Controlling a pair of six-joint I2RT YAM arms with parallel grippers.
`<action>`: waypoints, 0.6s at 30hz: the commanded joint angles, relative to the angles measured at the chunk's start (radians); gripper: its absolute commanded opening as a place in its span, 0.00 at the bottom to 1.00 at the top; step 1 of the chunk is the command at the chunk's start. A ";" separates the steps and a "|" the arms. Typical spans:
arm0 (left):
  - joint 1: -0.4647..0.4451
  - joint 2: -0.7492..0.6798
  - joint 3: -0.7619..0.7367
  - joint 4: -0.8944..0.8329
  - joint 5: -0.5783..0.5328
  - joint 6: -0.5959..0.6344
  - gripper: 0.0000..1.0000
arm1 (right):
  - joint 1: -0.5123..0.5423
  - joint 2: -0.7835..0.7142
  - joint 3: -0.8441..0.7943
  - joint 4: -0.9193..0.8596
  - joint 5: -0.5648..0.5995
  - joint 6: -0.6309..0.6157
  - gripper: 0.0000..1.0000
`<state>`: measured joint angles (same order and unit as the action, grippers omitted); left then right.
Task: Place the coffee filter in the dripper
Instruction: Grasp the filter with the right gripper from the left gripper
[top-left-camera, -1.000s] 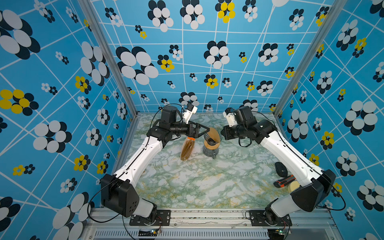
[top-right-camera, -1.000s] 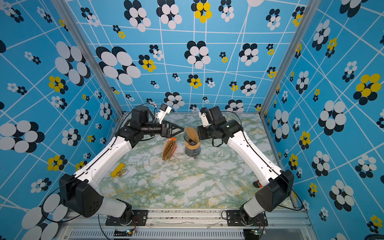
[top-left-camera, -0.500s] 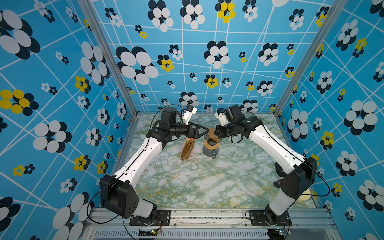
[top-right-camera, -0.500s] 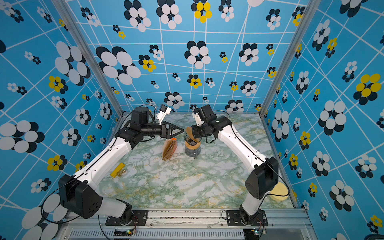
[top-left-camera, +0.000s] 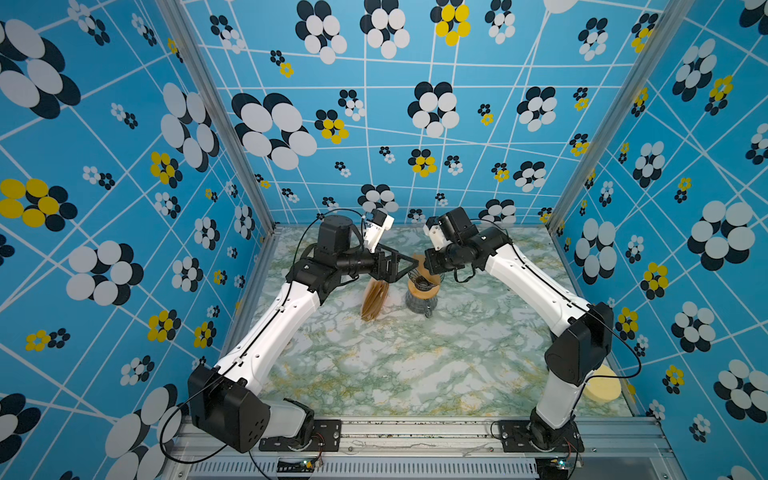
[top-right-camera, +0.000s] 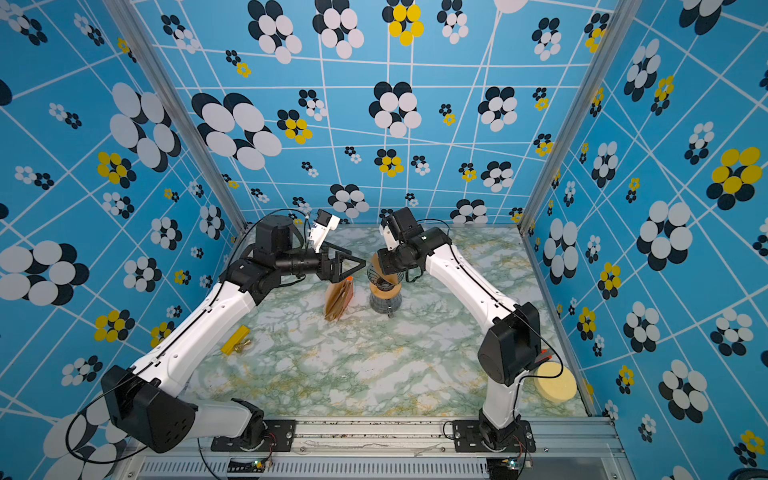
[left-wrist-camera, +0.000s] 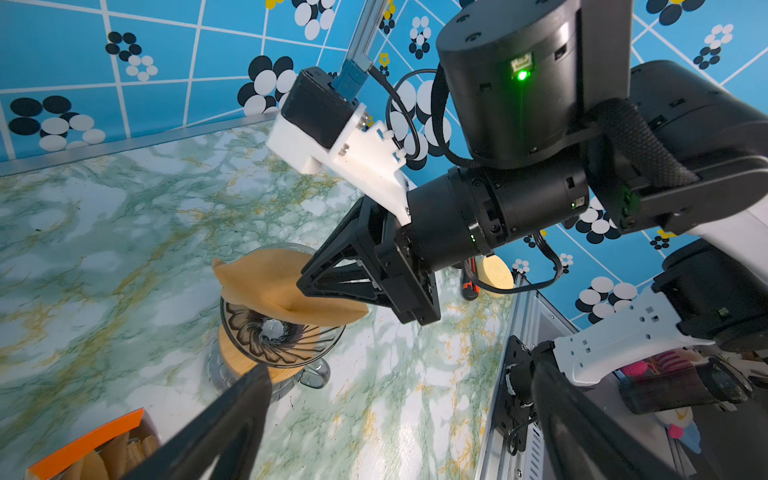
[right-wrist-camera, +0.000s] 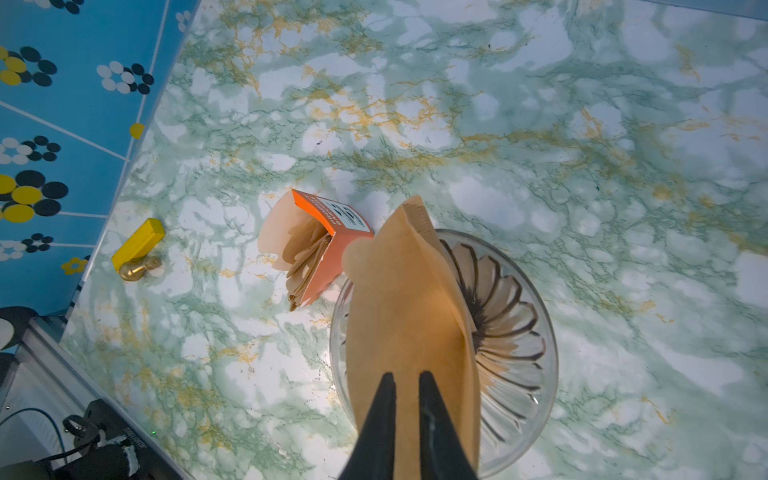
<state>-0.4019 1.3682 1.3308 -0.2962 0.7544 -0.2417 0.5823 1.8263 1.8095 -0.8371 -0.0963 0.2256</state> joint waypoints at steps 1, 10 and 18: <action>-0.003 -0.032 0.026 -0.030 -0.032 0.039 0.99 | 0.009 0.018 0.016 -0.035 0.037 -0.012 0.16; -0.004 -0.021 0.016 -0.034 -0.060 0.051 0.99 | 0.016 0.048 0.022 -0.045 0.050 -0.022 0.20; -0.009 -0.004 0.007 -0.028 -0.080 0.039 0.99 | 0.025 0.031 -0.008 -0.046 0.074 -0.023 0.28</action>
<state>-0.4026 1.3602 1.3308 -0.3195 0.6903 -0.2157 0.5976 1.8622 1.8091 -0.8577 -0.0525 0.2131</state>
